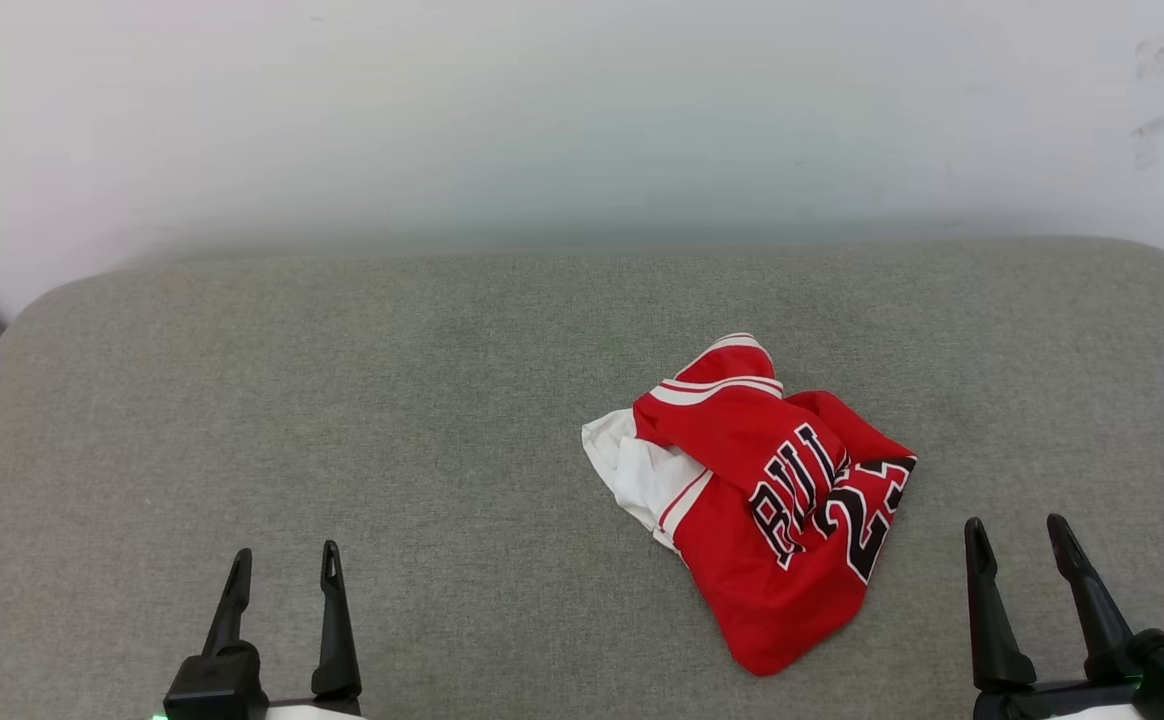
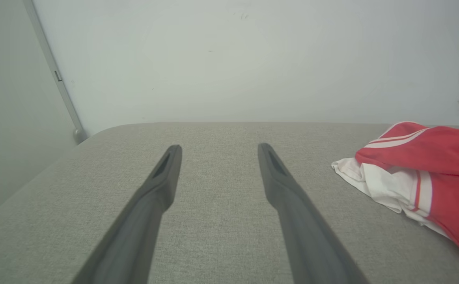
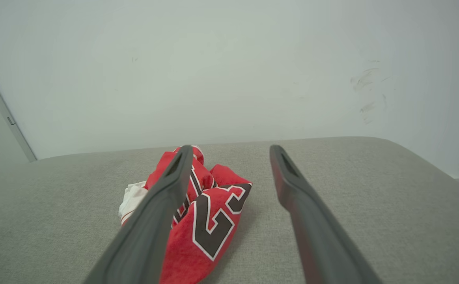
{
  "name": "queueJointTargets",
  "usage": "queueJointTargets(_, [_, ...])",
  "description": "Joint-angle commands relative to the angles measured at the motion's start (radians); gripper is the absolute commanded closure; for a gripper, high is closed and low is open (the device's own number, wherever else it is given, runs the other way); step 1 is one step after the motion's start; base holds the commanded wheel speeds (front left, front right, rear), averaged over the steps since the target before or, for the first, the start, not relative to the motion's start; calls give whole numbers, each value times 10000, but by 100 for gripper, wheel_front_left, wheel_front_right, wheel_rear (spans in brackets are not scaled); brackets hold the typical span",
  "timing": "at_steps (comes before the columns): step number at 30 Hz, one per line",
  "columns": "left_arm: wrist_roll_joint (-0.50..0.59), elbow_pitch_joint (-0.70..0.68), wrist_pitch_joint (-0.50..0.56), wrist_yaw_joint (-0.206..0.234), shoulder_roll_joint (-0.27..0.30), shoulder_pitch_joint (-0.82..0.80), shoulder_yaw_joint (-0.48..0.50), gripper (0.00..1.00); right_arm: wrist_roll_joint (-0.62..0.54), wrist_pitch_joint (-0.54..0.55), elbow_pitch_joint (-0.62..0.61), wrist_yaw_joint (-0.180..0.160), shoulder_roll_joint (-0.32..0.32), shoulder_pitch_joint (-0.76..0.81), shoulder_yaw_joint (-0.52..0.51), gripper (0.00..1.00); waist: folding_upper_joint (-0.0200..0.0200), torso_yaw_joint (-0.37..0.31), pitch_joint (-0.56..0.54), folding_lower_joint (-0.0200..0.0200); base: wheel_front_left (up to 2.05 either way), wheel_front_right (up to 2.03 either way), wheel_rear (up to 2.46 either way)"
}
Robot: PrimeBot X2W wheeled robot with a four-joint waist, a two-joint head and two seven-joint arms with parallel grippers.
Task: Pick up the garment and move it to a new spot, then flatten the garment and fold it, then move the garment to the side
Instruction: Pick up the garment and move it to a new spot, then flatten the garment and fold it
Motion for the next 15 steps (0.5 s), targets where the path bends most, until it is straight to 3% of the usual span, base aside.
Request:
queueJointTargets(1, [51, -7, -26, -21, -4, 75, 30, 0, 55, -20, 31, -3, 16, 130, 2, 0, 0, 1, 0, 1, 0, 0, 0])
queueJointTargets(8, [-103, 349, -26, -430, -55, -532, 323, 0, -41, -20, -31, -3, 16, -5, 78, 0, 0, -21, 41, 1, 0, 0, 0])
queueJointTargets(15, [86, 1175, -26, -1358, 418, -2297, 296, 0, -148, -20, -120, -3, 16, -243, 206, 0, 0, -191, 249, 1, 0, 0, 0])
